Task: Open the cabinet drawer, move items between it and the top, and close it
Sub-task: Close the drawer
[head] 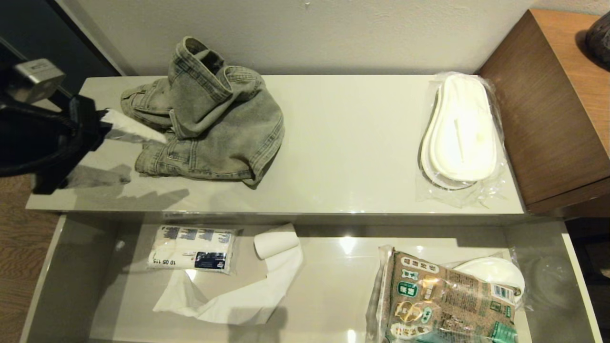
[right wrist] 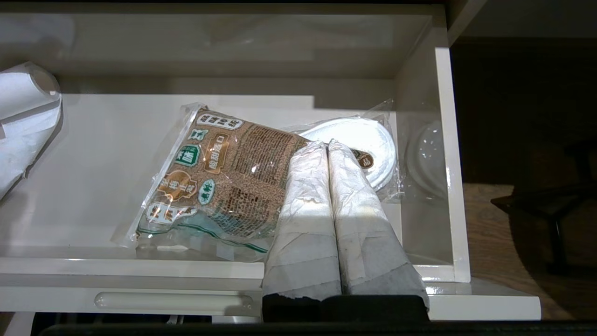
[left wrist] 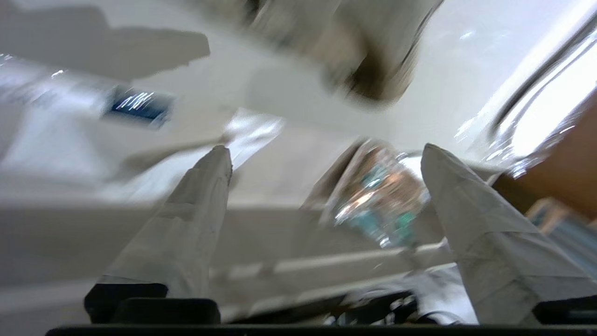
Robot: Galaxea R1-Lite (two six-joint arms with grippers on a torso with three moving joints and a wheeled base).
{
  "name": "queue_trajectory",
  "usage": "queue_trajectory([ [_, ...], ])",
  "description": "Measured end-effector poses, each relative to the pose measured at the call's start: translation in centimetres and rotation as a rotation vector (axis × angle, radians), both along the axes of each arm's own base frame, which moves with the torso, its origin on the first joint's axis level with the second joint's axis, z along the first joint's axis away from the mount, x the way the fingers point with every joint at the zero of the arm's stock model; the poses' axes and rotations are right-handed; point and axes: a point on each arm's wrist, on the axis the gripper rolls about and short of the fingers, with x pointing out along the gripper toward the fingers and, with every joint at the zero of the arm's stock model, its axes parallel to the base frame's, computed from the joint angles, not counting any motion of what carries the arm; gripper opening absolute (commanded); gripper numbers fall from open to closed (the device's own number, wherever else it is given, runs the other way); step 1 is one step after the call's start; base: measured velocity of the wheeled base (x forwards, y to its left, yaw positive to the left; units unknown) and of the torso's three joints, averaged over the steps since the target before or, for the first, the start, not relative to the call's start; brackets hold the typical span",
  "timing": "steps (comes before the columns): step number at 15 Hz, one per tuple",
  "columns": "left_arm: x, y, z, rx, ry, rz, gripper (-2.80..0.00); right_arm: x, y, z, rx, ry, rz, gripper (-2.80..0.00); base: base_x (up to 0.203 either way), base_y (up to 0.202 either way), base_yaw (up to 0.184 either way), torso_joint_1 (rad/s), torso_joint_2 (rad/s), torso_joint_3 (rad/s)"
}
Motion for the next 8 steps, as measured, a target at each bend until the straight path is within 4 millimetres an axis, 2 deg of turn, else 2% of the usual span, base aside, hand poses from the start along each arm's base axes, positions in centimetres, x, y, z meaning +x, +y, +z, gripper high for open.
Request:
queue_trajectory([
  [2,-5.4,0.7,-0.3,0.07,0.017,0.041,0.0,0.0,0.0,0.0,0.0,0.0,0.0,-2.8,0.0,0.0,0.0,0.0,0.0,0.0],
  [6,-14.8,1.8,-2.7,0.15,0.104,0.055,0.0,0.0,0.0,0.0,0.002,0.0,0.001,-2.8,0.0,0.0,0.0,0.0,0.0,0.0],
  [8,-18.9,2.2,-4.5,0.175,0.162,0.032,0.0,0.0,0.0,0.0,0.001,0.001,0.0,-2.8,0.0,0.0,0.0,0.0,0.0,0.0],
])
